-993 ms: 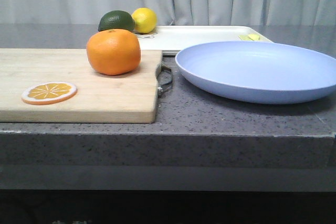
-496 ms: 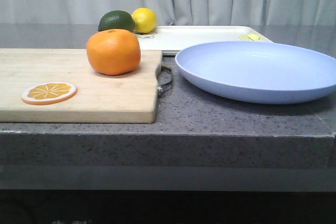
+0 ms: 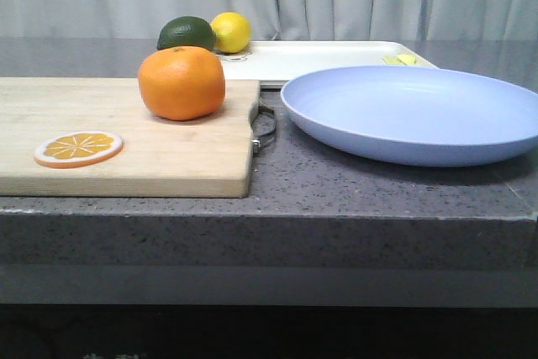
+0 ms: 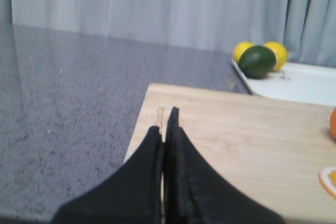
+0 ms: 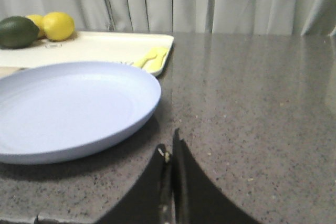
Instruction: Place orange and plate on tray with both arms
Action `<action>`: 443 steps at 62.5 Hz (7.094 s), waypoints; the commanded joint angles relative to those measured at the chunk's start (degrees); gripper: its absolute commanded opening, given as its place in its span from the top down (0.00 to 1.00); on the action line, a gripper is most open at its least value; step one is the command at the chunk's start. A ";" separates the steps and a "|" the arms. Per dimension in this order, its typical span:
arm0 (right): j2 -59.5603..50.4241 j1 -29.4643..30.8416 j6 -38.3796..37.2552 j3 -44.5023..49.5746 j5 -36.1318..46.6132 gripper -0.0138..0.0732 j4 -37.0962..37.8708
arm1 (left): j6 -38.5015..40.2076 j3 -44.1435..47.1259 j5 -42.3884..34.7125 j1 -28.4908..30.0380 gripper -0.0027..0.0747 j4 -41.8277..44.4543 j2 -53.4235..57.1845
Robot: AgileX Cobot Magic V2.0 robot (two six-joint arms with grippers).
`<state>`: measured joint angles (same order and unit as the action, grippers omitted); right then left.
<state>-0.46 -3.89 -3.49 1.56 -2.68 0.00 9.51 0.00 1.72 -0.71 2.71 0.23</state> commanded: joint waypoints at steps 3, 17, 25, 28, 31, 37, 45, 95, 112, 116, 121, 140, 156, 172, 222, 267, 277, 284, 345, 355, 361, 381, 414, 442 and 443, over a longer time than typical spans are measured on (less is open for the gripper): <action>-1.37 0.24 -0.85 -3.00 6.24 0.91 0.00 | 0.26 -0.45 -10.84 0.10 0.99 -0.37 1.11; 4.47 0.24 -0.85 -15.60 -1.72 0.91 0.00 | 0.26 -10.34 -6.96 0.10 0.99 1.10 -2.57; 13.98 0.24 -0.85 -24.46 -4.76 0.91 0.00 | 0.26 -18.65 -1.72 0.10 0.99 3.87 -11.63; 17.80 0.24 -0.85 -27.91 -5.34 0.91 0.00 | 0.26 -21.79 -1.06 0.10 0.99 3.87 -16.44; 22.10 0.24 -0.85 -30.59 -5.71 0.91 0.00 | 0.26 -24.20 -0.81 0.10 0.99 3.87 -20.66; 29.67 0.24 -0.85 -34.98 -5.52 0.91 0.00 | 0.26 -27.92 -0.81 0.10 0.99 3.87 -28.20; 37.00 0.24 -0.80 -38.07 -4.87 0.91 0.00 | 0.26 -30.74 -1.72 0.10 0.99 3.87 -35.61; 40.32 0.24 -0.80 -38.32 -2.58 0.10 0.00 | 0.26 -30.84 -5.54 0.10 0.09 3.66 -40.78; 40.32 0.24 -0.80 -38.32 -2.58 0.10 0.00 | 0.26 -30.84 -5.85 0.10 0.08 3.66 -40.78; 40.32 0.24 -0.80 -38.32 -2.58 0.10 0.00 | 0.39 -30.84 -6.75 0.10 0.08 3.15 -40.78; 40.32 0.24 -0.80 -38.32 -2.58 0.10 0.00 | 0.39 -30.86 -7.43 0.10 0.08 1.35 -40.80; 40.32 0.24 -0.80 -38.32 -2.52 0.10 0.00 | 0.39 -42.22 0.88 -13.24 0.08 1.09 -52.17; 40.32 0.24 -0.80 -38.32 -2.57 0.10 0.00 | 0.39 -60.51 14.86 -26.07 0.08 1.17 -69.65; 40.32 0.24 -0.80 -38.32 -2.57 0.10 0.00 | -5.74 -80.13 32.85 -33.57 0.08 1.17 -86.71; 40.32 0.24 -0.80 -38.32 -2.33 0.10 0.00 | -7.57 -93.94 59.27 -34.46 0.30 -2.23 -101.83; 40.32 0.24 -0.80 -38.32 -2.33 0.10 0.00 | -8.86 -104.02 44.84 -41.23 0.68 -10.50 -106.65; 40.32 0.24 -0.80 -38.32 -2.33 0.10 0.00 | -8.86 -104.02 39.39 -45.25 0.68 -10.50 -109.64; 40.32 0.24 -0.80 -38.32 -2.39 0.10 0.00 | -8.86 -104.02 35.98 -47.01 0.67 -10.01 -110.28; 40.32 0.24 -0.80 -38.32 -2.39 0.10 0.00 | -8.86 -111.78 44.33 -48.04 0.40 -9.48 -110.87; 40.32 0.24 -0.80 -38.32 -2.39 0.10 0.00 | -8.86 -113.22 46.62 -48.04 0.82 -9.48 -110.87; 40.32 0.24 -0.80 -38.32 -2.39 0.10 0.00 | -8.86 -113.22 47.87 -48.04 0.98 -9.36 -110.87; 40.32 0.24 -0.80 -38.32 -2.47 0.10 0.00 | -8.86 -114.07 67.34 -48.04 0.99 1.52 -110.74; 40.32 0.24 -0.80 -38.32 -3.53 0.10 0.00 | -6.57 -106.94 71.64 -38.16 0.99 2.94 -101.78; 41.19 0.24 -0.80 -38.43 -3.99 0.10 0.00 | -5.68 -74.62 53.00 -11.62 0.99 -1.01 -77.26; 41.37 0.24 -0.80 -38.43 -3.99 0.10 0.00 | -5.68 -73.49 52.33 -10.96 0.99 -1.01 -75.91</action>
<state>40.03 -3.89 -4.22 -34.56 -10.83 0.00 3.04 -77.34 60.12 -15.54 2.61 -82.64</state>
